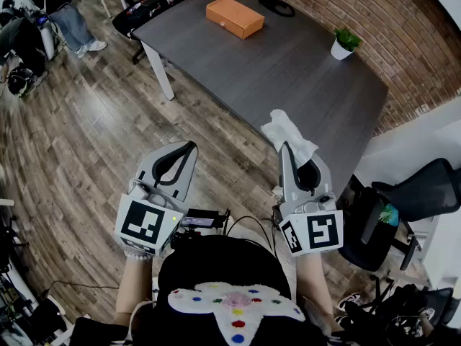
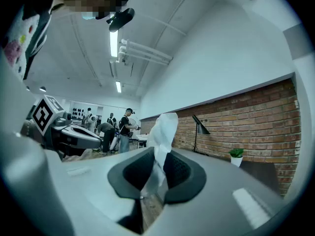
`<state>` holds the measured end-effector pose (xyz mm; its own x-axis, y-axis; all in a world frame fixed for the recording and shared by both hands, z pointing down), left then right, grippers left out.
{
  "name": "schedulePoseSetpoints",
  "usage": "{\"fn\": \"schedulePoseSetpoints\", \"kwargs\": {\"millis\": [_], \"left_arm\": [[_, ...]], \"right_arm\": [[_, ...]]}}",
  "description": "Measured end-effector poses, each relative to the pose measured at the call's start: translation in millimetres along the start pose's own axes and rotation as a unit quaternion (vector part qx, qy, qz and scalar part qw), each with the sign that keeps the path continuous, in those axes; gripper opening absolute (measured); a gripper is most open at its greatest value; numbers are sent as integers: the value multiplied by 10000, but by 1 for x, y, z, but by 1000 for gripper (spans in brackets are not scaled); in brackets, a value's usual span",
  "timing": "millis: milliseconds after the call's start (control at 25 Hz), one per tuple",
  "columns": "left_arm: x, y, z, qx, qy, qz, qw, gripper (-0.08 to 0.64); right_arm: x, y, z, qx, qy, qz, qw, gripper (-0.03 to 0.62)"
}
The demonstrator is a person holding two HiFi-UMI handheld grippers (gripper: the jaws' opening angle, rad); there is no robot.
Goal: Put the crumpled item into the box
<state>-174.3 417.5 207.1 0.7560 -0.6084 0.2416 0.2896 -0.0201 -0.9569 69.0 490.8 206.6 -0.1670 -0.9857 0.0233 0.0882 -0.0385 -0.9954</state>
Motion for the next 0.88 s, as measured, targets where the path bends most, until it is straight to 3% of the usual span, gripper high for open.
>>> {"fn": "schedulePoseSetpoints", "kwargs": {"millis": [880], "left_arm": [[-10, -4, -10, 57, -88, 19, 9999, 12]], "right_arm": [[-2, -4, -14, 76, -162, -95, 9998, 51]]}}
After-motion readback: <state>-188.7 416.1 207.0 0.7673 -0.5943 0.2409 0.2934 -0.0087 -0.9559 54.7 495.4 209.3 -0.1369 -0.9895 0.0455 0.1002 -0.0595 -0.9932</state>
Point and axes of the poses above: the fingertips, and each gripper's own axes: x forward along the fingers, z to its right, y out of its top, the point moved 9 cm from there along -x, backward along the fingers, and after that the axes turned 7 degrees about x, right-handed, at the moved point
